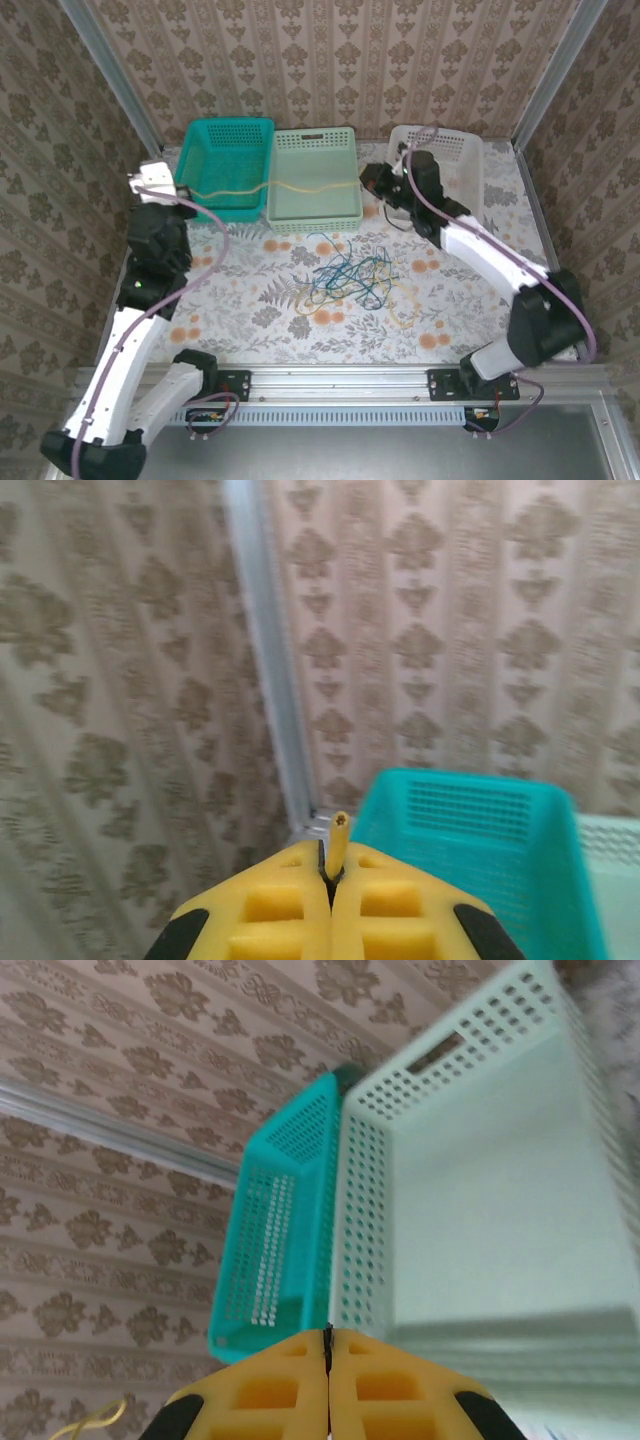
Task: Untangle the cables
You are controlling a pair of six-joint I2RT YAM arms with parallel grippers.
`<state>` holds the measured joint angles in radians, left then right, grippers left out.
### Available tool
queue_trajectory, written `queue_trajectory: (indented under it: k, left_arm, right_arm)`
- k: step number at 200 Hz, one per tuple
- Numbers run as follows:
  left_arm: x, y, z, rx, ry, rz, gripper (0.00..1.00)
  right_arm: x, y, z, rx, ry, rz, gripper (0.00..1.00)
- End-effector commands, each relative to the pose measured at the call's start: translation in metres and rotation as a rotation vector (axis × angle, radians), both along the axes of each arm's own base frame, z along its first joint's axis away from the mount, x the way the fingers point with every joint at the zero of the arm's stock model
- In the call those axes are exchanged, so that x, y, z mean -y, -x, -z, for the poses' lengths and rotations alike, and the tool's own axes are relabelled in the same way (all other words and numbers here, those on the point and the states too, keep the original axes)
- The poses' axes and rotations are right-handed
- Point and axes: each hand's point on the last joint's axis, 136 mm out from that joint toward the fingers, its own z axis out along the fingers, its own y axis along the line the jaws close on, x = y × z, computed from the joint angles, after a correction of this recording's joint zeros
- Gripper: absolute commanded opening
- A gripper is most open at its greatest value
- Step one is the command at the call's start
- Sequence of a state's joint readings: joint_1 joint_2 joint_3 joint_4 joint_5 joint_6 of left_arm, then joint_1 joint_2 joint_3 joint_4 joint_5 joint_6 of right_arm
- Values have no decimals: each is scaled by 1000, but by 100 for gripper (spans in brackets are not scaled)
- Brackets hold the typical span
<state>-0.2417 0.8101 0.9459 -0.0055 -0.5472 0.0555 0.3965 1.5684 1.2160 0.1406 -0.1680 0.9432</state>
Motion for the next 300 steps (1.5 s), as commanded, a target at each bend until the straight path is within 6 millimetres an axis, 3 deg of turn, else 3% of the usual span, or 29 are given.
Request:
queue_trajectory:
  k: [1, 6, 15, 17, 38, 69, 111, 121, 130, 153, 162, 177, 188, 230, 270, 300]
  left_arm:
    - [-8, -13, -23, 77, 46, 48, 0]
    - [-10, -19, -22, 77, 48, 52, 0]
    - [-14, -29, -16, 72, 57, 55, 0]
    - [-14, -32, -16, 71, 58, 58, 0]
    - [-19, -59, 1, 41, 66, 54, 0]
    - [-28, -92, 23, -19, 57, 33, 0]
    - [-28, -112, 35, -31, 42, 35, 0]
    - [-28, -113, 41, -44, 42, 36, 0]
    - [-28, -114, 46, -48, 50, 35, 0]
    - [-23, -119, 62, -76, 67, 50, 0]
    - [-20, -121, 68, -91, 70, 45, 0]
    - [-19, -123, 80, -112, 63, 20, 0]
    - [-22, -122, 86, -126, 52, -31, 0]
    - [-54, -104, 87, -73, 103, -246, 0]
    - [-49, -107, 86, -97, 131, -233, 0]
    - [-21, -120, 99, -126, 148, -93, 0]
  right_arm:
    - [-37, -54, -15, 63, -56, -17, 0]
    - [-48, -67, -21, 76, -74, -28, 0]
    - [-73, -84, -12, 69, -92, -54, 0]
    - [-78, -89, -18, 83, -103, -59, 0]
    - [-117, -124, 2, 62, -169, -63, 0]
    - [-140, -162, 27, 60, -227, 6, 0]
    - [-169, -196, 31, 99, -269, 22, 0]
    - [-171, -199, 34, 102, -285, 32, 0]
    - [-172, -201, 43, 92, -298, 41, 14]
    - [-179, -200, 65, 70, -302, 42, 27]
    - [-181, -200, 71, 69, -307, 41, 40]
    - [-185, -200, 71, 90, -317, 31, 76]
    - [-187, -199, 66, 118, -323, 16, 86]
    - [-194, -189, 42, 171, -293, -75, 90]
    - [-194, -181, 17, 200, -266, -122, 90]
    - [-196, -172, 13, 177, -256, -171, 90]
